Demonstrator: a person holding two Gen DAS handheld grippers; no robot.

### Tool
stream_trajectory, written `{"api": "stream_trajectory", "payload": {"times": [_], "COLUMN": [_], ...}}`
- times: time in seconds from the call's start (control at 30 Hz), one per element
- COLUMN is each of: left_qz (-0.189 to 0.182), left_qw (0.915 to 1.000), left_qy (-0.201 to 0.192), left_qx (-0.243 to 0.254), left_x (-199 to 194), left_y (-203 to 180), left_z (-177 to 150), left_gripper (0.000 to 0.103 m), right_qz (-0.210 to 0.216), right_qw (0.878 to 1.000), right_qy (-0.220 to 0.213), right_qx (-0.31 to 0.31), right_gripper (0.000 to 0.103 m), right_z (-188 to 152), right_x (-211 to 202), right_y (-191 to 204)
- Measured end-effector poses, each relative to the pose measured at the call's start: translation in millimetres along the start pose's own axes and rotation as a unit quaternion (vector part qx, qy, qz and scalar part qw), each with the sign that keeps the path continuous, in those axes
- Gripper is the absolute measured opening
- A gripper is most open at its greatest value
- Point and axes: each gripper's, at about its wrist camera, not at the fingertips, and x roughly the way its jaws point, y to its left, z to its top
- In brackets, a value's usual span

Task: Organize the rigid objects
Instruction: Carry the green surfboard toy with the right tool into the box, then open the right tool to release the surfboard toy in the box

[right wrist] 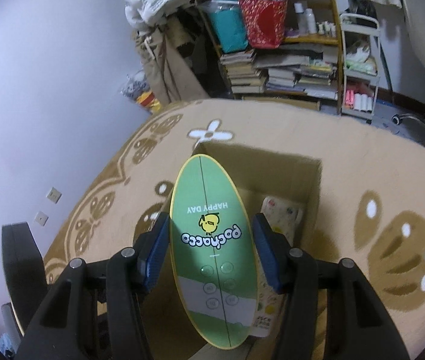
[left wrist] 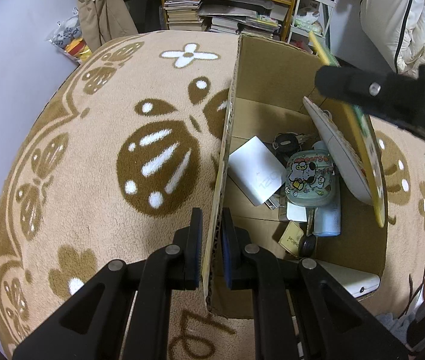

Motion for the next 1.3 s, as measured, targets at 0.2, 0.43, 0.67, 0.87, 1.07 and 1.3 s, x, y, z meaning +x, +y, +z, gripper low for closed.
{"api": "stream_trajectory", "payload": {"times": [0.2,0.43,0.67,0.87,1.07,1.3], "left_qz": [0.001,0.002,0.008,0.007,0.010,0.011], "left_qw": [1.0000,0.9999,0.9998,0.9998,0.9997,0.9992], "left_qy": [0.000,-0.011,-0.014,-0.014,-0.016,-0.033], "left_qx": [0.001,0.005,0.011,0.011,0.012,0.021], "left_x": [-0.1,-4.4,-6.9,-7.0,-8.2,-20.4], "left_y": [0.2,0.2,-2.7,-1.7,0.0,-1.6], "left_z": [0.3,0.7,0.4,0.9,1.3,1.6], "left_gripper": [0.012,0.012,0.012,0.012,0.012,0.012], "right_qz": [0.006,-0.004,-0.017,-0.009,-0.023,-0.048], "right_qw": [1.000,1.000,1.000,1.000,1.000,0.999], "right_qy": [0.017,0.008,0.016,0.007,-0.009,-0.013], "right_qx": [0.020,0.014,0.008,0.019,0.012,0.011], "right_gripper": [0.059,0.059,0.059,0.061,0.076,0.088], "right_z": [-4.5,-11.9,-14.1,-10.8,-14.6,-15.6], "right_x": [8.4,-1.2,-3.3,-9.1,-20.5,-36.6], "right_y": [-6.8,-5.4,-8.2,-12.0,-10.5,-18.7]}}
